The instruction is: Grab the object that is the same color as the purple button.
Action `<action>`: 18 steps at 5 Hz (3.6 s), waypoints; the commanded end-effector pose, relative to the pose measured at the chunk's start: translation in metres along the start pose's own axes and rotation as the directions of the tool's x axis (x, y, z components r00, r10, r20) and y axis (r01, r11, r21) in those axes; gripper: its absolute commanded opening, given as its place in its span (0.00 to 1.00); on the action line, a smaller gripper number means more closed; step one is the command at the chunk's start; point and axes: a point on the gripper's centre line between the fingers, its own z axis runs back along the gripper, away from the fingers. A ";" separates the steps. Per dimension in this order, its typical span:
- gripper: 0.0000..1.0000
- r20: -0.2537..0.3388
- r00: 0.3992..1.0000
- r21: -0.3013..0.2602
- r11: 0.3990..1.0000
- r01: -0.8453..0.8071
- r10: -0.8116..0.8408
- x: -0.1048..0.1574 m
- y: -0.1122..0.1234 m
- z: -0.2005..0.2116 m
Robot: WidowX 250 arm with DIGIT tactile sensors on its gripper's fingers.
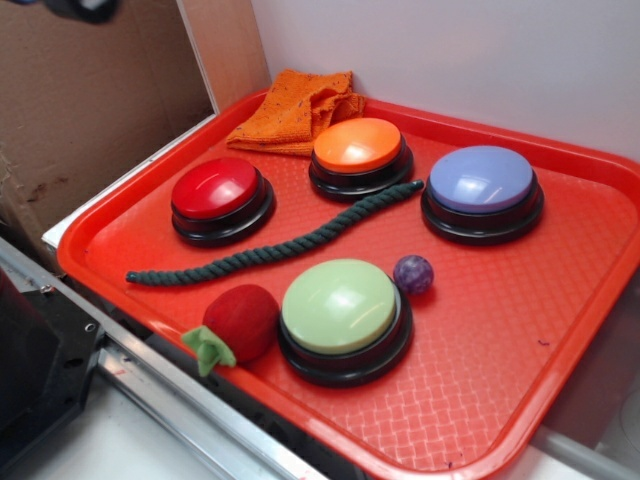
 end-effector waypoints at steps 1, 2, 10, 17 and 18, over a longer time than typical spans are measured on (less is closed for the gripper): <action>1.00 0.107 0.994 -0.061 0.998 -0.015 0.021 0.033 -0.042 -0.039; 1.00 0.092 0.994 -0.062 0.997 -0.048 0.053 0.051 -0.060 -0.070; 1.00 -0.150 0.988 -0.017 1.000 0.024 -0.026 0.063 -0.122 -0.195; 0.00 -0.189 0.979 0.122 0.988 0.094 -0.070 0.079 -0.095 -0.118; 0.00 -0.114 0.992 0.102 0.992 0.070 -0.058 0.081 -0.097 -0.080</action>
